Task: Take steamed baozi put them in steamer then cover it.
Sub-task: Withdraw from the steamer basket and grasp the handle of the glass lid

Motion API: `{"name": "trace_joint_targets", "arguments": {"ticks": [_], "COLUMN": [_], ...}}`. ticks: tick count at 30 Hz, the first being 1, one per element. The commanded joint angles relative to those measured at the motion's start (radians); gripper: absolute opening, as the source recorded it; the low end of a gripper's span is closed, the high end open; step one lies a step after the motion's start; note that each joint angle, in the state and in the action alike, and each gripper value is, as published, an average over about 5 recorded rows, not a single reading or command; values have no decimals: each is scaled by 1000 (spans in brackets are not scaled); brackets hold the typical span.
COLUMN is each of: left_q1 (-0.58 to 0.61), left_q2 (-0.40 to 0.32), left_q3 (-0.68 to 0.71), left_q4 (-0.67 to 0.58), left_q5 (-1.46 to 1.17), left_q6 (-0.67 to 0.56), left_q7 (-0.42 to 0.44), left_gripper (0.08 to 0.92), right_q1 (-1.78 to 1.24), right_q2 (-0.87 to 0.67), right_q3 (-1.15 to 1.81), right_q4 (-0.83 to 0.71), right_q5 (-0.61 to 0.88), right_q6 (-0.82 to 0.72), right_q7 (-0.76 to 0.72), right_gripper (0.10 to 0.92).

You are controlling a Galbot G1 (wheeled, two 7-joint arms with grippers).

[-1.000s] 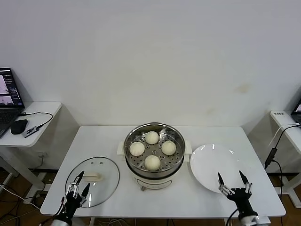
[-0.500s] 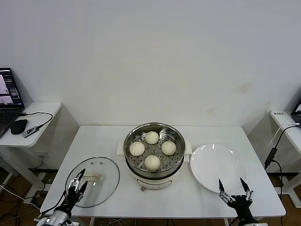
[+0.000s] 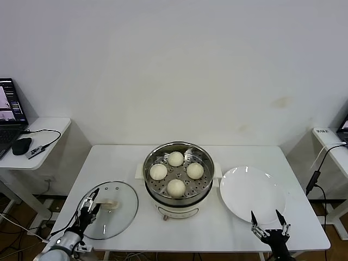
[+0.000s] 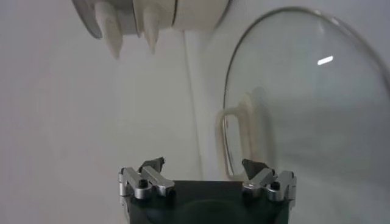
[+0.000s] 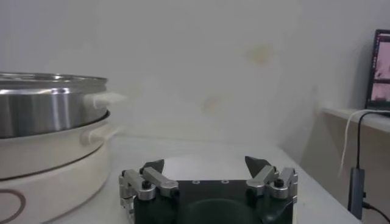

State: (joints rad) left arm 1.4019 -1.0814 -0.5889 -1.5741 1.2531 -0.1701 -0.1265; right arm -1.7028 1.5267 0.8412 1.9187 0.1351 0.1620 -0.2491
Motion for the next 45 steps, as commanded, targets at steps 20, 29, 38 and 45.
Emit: {"name": "trace_joint_targets", "arguments": {"ticks": [20,29,38,45], "left_q1": [-115,-102,-50,22], "left_q2": [-37,-40,-40,-9], "left_q3": [30,30,15,-29], "left_q4": [117,129,57,-94], "left_q5": [-87,-93,-136,-172], "left_q6": [-31,-35,-40,57], "left_q7": [-28,-40,-85,-69], "left_gripper": [680,420,175,148], "right_q1": [-4,0,-2,3], "right_q2": [10,11,9,2], "right_q3": [-28,-39,-45,-60], "right_q4": [-17,-27,-25,-28], "right_q5": [-39,-42,-49,-54], "right_q6": [16,20,24,24], "right_q7": [-3,-2,-2,-3], "right_gripper": [823,823,823,823]}}
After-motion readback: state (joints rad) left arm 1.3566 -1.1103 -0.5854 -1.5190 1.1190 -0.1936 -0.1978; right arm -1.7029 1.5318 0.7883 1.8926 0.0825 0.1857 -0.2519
